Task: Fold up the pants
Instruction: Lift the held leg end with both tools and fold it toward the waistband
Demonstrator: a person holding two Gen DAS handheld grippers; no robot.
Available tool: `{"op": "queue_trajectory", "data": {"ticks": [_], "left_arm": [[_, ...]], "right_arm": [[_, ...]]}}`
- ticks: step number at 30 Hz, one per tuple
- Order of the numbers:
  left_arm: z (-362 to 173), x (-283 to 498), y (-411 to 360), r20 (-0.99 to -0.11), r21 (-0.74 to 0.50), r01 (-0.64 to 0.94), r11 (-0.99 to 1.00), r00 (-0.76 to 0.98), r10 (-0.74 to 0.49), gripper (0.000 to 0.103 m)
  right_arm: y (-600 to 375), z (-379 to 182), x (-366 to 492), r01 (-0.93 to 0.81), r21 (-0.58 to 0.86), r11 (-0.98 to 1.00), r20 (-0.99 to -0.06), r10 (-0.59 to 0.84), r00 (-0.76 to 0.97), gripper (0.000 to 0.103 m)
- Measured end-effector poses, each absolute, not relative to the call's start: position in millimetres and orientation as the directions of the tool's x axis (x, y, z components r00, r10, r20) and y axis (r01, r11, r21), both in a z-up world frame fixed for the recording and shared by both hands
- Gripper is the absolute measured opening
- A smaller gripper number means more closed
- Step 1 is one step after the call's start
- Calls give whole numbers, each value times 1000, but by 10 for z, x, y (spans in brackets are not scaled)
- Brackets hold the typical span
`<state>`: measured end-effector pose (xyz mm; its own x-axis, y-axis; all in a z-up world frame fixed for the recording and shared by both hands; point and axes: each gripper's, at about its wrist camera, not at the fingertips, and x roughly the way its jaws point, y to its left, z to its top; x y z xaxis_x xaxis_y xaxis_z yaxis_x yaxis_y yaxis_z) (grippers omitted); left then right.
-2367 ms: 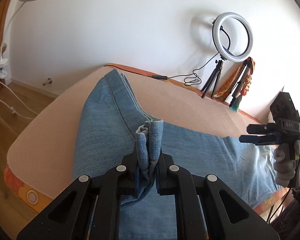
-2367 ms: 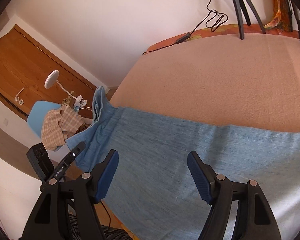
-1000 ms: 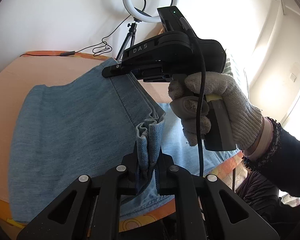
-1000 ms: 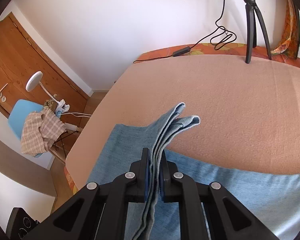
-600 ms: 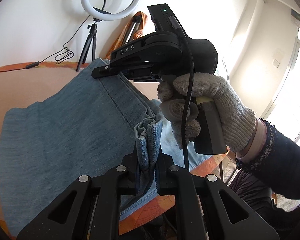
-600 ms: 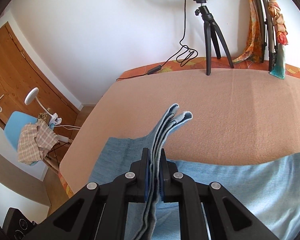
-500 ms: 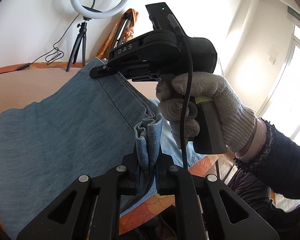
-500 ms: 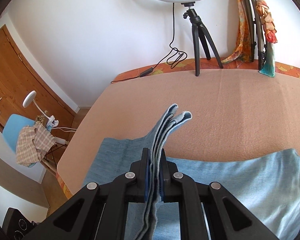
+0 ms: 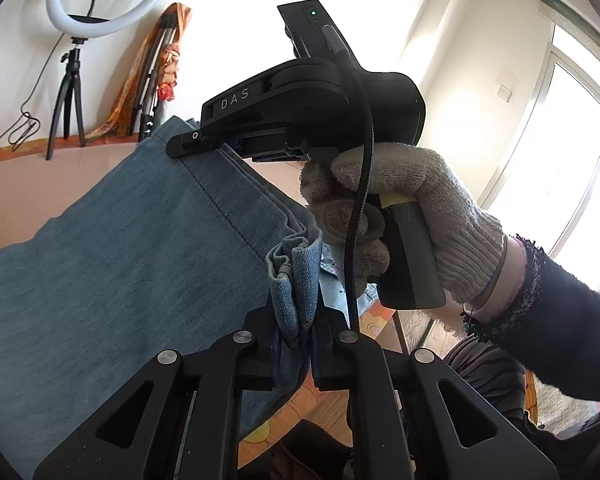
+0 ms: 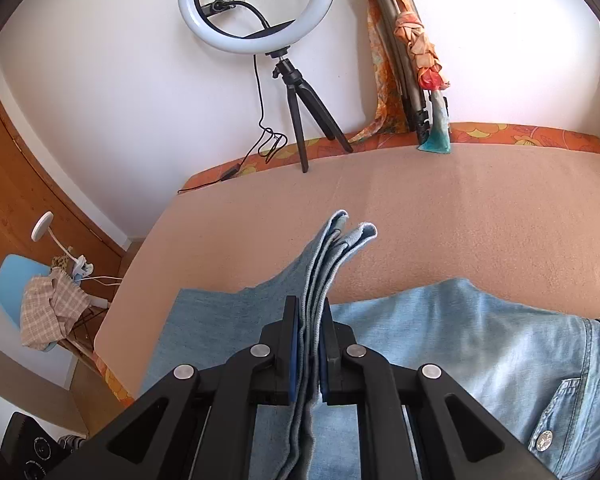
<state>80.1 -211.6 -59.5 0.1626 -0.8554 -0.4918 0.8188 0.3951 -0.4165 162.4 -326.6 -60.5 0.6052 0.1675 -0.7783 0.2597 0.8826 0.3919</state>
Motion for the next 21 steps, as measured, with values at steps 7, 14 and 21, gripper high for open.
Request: {"op": "queue_trajectory", "data": {"ticks": [7,14,21], "left_arm": [[-551,591,-2500,-494,-407,846,343,112,-862,9],[-556,542,-2908,-490,-414,863,290,57,-870,9],[-598,463,-3290,-493,-420,874,244,6,-870,9]], "right_arm": [[-3608,-549,1352,314,365,876,-789,112,604,5],[-3936,-462,1081,363,325,873,-799,49,599,5],[-4286,-408,838,423,289,859,-812,-14,584,5]]}}
